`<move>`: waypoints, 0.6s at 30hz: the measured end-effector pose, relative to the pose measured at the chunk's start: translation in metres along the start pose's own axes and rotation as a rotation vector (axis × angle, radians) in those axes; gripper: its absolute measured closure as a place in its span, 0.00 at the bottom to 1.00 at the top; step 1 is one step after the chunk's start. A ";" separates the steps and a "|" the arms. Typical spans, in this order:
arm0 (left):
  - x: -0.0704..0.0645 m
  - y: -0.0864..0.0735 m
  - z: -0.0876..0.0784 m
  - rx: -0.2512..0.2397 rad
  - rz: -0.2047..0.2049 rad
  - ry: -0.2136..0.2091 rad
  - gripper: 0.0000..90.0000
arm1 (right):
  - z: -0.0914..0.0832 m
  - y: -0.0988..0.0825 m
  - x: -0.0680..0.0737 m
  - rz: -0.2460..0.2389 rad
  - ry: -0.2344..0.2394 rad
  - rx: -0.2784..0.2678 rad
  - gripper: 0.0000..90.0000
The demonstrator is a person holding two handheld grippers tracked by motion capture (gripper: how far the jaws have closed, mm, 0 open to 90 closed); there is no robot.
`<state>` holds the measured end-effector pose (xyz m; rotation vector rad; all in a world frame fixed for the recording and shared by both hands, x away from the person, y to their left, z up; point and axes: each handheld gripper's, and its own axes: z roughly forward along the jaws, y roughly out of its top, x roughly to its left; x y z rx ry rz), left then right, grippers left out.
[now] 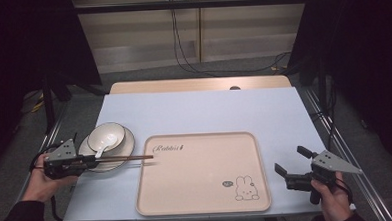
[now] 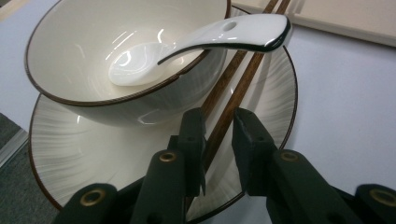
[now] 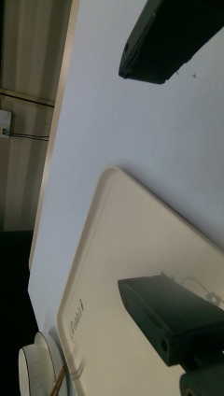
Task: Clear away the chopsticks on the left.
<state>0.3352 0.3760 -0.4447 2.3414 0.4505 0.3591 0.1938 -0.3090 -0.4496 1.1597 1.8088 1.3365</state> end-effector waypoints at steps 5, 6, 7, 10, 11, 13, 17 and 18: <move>-0.001 0.004 0.004 0.017 0.017 -0.028 0.83 | 0.000 0.000 0.000 0.000 0.004 0.002 0.01; -0.001 0.004 0.006 0.011 0.013 -0.032 0.83 | 0.000 0.000 0.000 0.001 0.005 0.003 0.01; -0.002 0.004 0.006 0.010 0.013 -0.030 0.83 | 0.000 0.000 0.000 0.001 0.004 0.003 0.01; -0.001 0.005 0.007 0.009 0.020 -0.050 0.84 | 0.000 0.000 0.000 0.003 0.003 0.003 0.01; -0.001 0.005 0.006 0.025 0.025 -0.052 0.85 | 0.000 0.000 0.000 0.003 0.003 0.004 0.01; -0.001 0.006 0.007 0.024 0.030 -0.072 0.89 | 0.000 0.000 0.000 0.003 0.001 0.003 0.01; -0.001 0.006 0.006 0.023 0.041 -0.090 0.93 | 0.000 0.000 0.000 0.004 0.001 0.004 0.01; -0.002 0.006 0.007 0.012 0.026 -0.092 0.93 | 0.000 0.000 0.000 0.002 0.000 0.004 0.01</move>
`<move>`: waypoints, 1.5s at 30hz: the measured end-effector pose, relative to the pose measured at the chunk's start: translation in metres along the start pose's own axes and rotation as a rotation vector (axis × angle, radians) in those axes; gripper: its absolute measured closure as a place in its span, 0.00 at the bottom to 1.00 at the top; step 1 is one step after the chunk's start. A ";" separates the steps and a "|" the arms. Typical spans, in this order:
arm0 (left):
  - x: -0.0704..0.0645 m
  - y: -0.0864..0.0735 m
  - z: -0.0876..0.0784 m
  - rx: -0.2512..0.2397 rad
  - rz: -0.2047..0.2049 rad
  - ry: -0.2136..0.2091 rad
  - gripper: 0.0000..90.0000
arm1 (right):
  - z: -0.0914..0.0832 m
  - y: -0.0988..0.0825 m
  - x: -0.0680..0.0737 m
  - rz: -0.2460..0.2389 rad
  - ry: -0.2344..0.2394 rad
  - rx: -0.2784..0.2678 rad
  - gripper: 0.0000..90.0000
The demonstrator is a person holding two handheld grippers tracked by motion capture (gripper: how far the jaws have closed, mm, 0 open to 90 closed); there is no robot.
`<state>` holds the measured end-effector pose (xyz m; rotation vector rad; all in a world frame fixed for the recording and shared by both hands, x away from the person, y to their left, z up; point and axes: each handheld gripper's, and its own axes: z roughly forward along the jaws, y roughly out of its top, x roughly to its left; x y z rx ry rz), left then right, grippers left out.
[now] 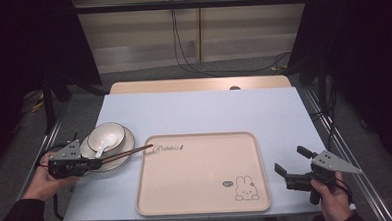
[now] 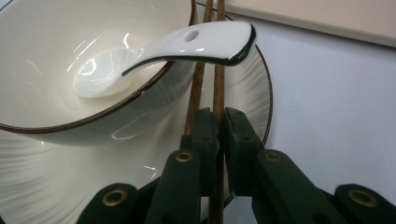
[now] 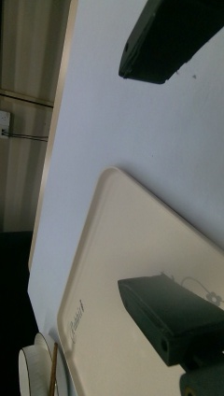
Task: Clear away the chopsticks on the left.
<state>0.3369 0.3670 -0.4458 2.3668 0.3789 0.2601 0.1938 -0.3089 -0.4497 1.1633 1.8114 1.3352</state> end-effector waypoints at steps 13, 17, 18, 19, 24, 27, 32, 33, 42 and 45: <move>-0.008 0.002 -0.009 -0.046 -0.079 -0.020 0.95 | 0.000 0.000 0.000 0.002 0.002 -0.001 0.01; -0.013 0.004 -0.013 -0.061 -0.100 -0.023 0.95 | 0.000 0.000 0.000 0.003 0.002 -0.002 0.01; -0.016 0.005 -0.015 -0.063 -0.116 -0.023 0.95 | 0.000 0.000 0.000 0.003 0.000 -0.003 0.01; -0.017 0.006 -0.017 -0.061 -0.127 -0.017 0.95 | 0.001 0.000 0.000 0.003 0.000 -0.004 0.01; -0.027 0.008 -0.024 -0.088 -0.202 0.002 0.95 | 0.001 0.001 0.001 0.002 0.005 -0.004 0.01; -0.033 0.010 -0.026 -0.105 -0.234 0.017 0.95 | 0.001 0.001 0.001 0.002 0.006 -0.005 0.01; -0.052 0.021 -0.029 -0.132 -0.288 0.063 0.95 | 0.001 0.001 0.001 0.002 0.009 -0.005 0.01; -0.055 0.022 -0.029 -0.144 -0.304 0.064 0.95 | 0.001 0.001 0.001 0.002 0.007 -0.006 0.01; -0.082 0.040 -0.025 -0.187 -0.383 0.080 0.95 | 0.001 0.001 0.001 0.011 0.011 -0.008 0.01; -0.091 0.043 -0.020 -0.190 -0.417 0.090 0.95 | 0.001 0.001 0.001 0.004 0.012 -0.008 0.01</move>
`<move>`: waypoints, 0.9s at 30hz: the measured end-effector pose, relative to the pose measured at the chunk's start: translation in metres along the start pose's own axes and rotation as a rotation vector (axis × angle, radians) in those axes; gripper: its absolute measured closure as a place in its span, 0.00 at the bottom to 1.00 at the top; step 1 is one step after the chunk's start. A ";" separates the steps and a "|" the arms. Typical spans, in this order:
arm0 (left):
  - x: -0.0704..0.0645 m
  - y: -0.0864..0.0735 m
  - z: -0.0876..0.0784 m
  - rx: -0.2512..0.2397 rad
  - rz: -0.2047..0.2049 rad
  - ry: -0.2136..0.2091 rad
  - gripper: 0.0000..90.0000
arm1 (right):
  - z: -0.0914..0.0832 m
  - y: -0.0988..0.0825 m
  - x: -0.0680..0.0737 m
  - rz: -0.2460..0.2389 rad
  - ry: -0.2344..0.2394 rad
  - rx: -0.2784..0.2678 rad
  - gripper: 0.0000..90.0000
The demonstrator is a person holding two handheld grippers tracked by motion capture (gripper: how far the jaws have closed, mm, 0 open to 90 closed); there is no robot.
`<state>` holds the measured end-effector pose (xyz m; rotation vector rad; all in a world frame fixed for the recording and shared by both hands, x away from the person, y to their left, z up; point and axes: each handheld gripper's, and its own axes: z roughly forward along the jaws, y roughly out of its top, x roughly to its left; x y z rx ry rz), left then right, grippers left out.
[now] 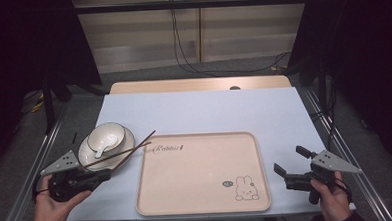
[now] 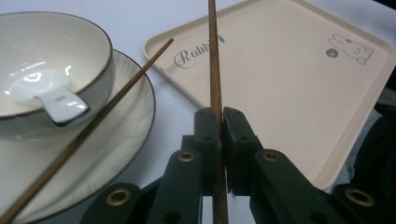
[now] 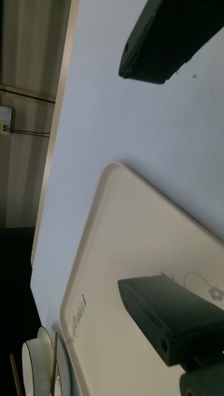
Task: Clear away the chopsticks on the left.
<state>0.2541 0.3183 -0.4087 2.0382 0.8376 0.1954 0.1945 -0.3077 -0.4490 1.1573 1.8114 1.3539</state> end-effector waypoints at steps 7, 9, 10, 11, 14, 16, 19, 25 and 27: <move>-0.024 -0.002 0.011 -0.018 -0.054 0.036 0.95 | 0.000 0.000 0.000 -0.002 0.003 0.001 0.01; -0.030 -0.001 0.015 -0.018 -0.073 0.042 0.95 | 0.000 0.000 0.000 -0.003 0.003 0.002 0.01; -0.032 -0.001 0.016 -0.017 -0.082 0.042 0.95 | 0.000 0.000 0.000 -0.003 0.003 0.002 0.01; -0.037 0.000 0.019 -0.020 -0.096 0.044 0.95 | 0.000 0.000 0.000 -0.002 0.004 0.002 0.01; -0.046 0.004 0.026 -0.011 -0.106 0.044 0.95 | 0.000 0.000 0.000 -0.003 0.004 0.002 0.01; -0.052 0.006 0.034 -0.007 -0.144 0.055 0.95 | 0.000 0.000 0.000 -0.003 0.004 0.001 0.01; -0.054 0.008 0.045 -0.012 -0.213 0.086 0.95 | 0.000 0.000 0.000 -0.002 0.007 0.001 0.01; -0.055 0.010 0.059 0.006 -0.260 0.140 0.95 | 0.000 0.000 0.000 -0.001 0.009 0.002 0.01; -0.056 0.011 0.063 0.003 -0.275 0.153 0.95 | 0.000 0.000 0.001 0.000 0.011 0.004 0.01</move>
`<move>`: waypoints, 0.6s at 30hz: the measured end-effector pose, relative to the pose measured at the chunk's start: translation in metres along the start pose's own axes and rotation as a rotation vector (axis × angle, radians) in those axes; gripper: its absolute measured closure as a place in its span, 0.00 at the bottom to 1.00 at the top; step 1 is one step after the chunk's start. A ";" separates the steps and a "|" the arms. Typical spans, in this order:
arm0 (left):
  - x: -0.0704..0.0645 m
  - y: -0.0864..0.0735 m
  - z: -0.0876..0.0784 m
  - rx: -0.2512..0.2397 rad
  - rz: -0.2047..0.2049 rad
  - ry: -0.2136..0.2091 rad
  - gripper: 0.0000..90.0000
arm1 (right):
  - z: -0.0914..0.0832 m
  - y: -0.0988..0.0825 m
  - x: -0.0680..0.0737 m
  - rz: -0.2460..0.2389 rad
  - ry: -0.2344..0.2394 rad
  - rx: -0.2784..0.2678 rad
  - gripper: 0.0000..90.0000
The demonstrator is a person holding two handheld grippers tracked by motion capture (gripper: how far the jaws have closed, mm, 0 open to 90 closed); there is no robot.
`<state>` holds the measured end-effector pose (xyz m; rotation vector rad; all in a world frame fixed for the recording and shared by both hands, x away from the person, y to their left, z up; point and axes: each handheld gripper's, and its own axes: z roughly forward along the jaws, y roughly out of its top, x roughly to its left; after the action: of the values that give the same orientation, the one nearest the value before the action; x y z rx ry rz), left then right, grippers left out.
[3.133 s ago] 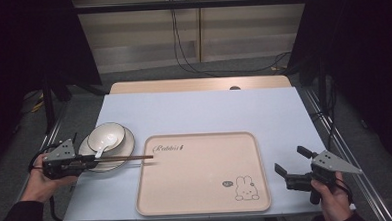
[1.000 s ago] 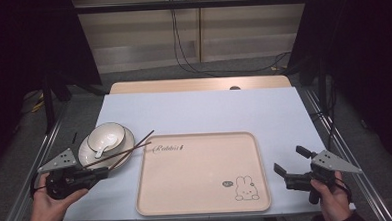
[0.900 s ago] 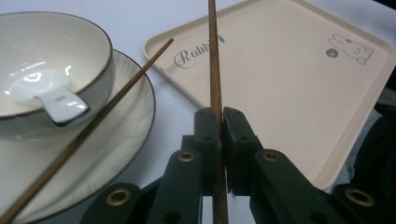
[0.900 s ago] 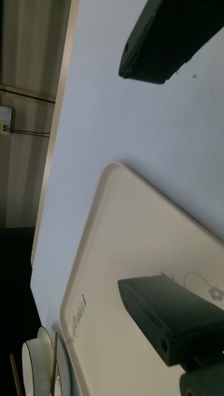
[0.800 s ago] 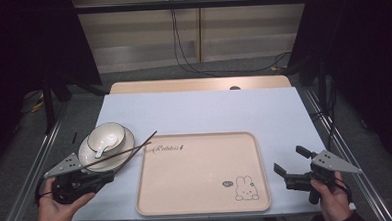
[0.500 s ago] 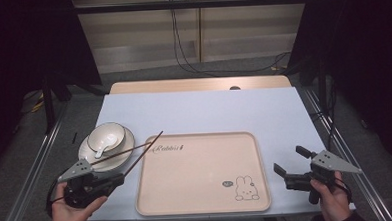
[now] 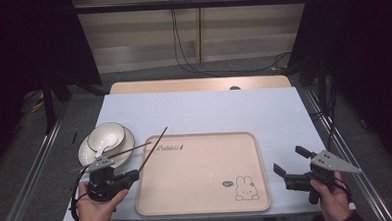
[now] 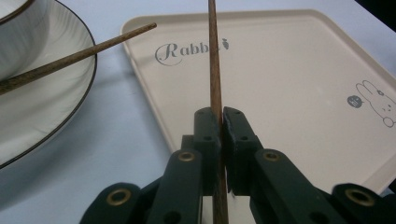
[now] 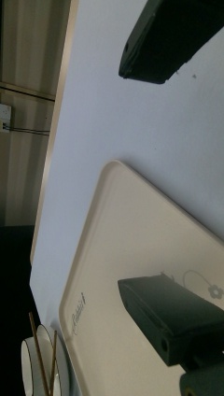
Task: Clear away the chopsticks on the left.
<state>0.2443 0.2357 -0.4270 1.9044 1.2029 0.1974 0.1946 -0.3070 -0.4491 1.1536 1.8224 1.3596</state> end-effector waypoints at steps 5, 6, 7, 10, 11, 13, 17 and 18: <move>-0.004 0.004 0.011 0.021 -0.007 0.041 0.95 | 0.001 0.000 0.001 -0.001 -0.001 0.002 0.01; -0.004 0.005 0.013 0.034 -0.019 0.050 0.95 | 0.001 0.000 0.001 0.000 -0.001 0.002 0.01; -0.004 0.006 0.015 0.037 -0.032 0.049 0.95 | 0.001 0.000 0.001 0.001 0.001 0.002 0.01; -0.003 0.007 0.022 0.053 -0.065 0.084 0.95 | 0.000 0.000 0.000 -0.001 -0.003 0.001 0.01; -0.003 0.005 0.024 0.056 -0.074 0.093 0.95 | 0.000 0.000 0.000 0.001 0.000 0.001 0.01; -0.003 0.002 0.029 0.079 -0.080 0.091 0.95 | 0.001 0.000 0.001 -0.002 0.003 0.004 0.01; -0.004 -0.001 0.034 0.094 -0.088 0.097 0.95 | 0.001 0.000 0.000 0.001 0.000 0.003 0.01; -0.004 -0.002 0.036 0.101 -0.089 0.099 0.95 | 0.001 0.000 0.000 0.000 0.001 0.002 0.01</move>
<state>0.2600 0.2126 -0.4495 1.9417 1.3843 0.1888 0.1948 -0.3063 -0.4497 1.1548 1.8250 1.3585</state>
